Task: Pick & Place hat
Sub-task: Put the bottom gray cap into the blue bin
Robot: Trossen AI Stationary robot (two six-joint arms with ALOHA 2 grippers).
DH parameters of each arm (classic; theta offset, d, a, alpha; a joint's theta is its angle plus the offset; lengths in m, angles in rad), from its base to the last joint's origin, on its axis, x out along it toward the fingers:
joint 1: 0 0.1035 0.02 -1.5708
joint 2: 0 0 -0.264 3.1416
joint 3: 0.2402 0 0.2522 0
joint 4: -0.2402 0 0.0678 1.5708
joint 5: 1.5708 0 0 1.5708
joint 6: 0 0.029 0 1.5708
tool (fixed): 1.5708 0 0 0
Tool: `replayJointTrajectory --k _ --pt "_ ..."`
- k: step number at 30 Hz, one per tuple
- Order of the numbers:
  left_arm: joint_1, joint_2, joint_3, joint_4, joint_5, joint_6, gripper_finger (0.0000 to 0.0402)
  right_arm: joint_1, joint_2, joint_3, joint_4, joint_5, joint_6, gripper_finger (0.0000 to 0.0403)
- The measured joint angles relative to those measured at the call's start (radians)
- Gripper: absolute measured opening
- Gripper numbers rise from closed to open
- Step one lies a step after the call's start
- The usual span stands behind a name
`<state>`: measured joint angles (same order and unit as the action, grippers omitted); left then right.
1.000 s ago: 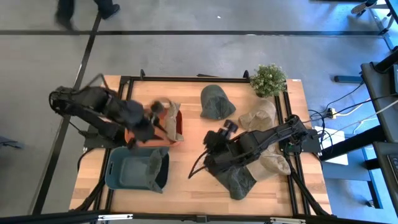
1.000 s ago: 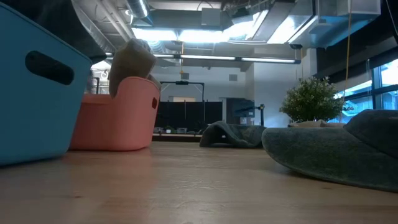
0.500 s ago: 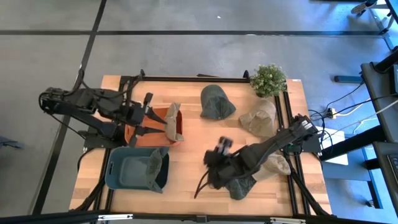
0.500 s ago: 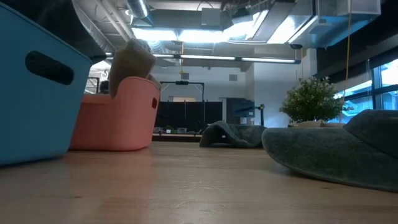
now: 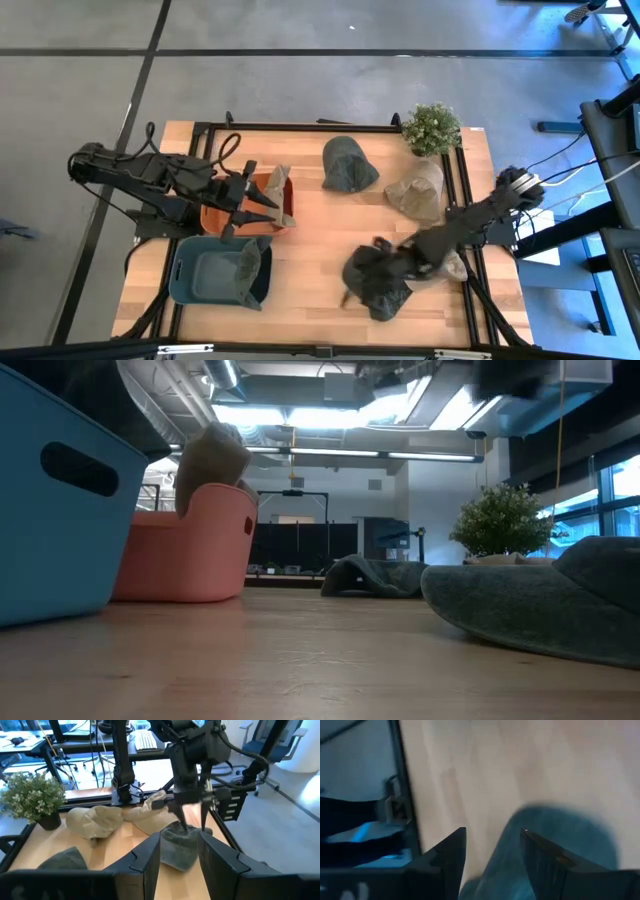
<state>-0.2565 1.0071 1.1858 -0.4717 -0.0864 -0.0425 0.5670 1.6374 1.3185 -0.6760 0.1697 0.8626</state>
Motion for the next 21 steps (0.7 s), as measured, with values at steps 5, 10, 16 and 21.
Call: replayJointTrajectory --k 5,10,16,21 --pt "0.0 0.016 0.0 0.02 -0.001 0.0 0.0125 0.143 -0.115 -0.157 0.004 -0.01 0.287 0.0184" --pt "0.0 0.049 0.0 0.063 -0.001 0.003 0.0125 0.246 -0.117 -0.278 0.002 -0.01 0.503 0.0185" --pt "0.0 0.087 -0.001 0.072 -0.001 0.028 0.0125 0.272 -0.096 -0.371 0.087 -0.005 0.596 0.0184" --pt "0.002 0.114 0.0 0.087 -0.017 0.03 0.0125 0.273 -0.093 -0.424 0.173 -0.005 0.599 0.0185"
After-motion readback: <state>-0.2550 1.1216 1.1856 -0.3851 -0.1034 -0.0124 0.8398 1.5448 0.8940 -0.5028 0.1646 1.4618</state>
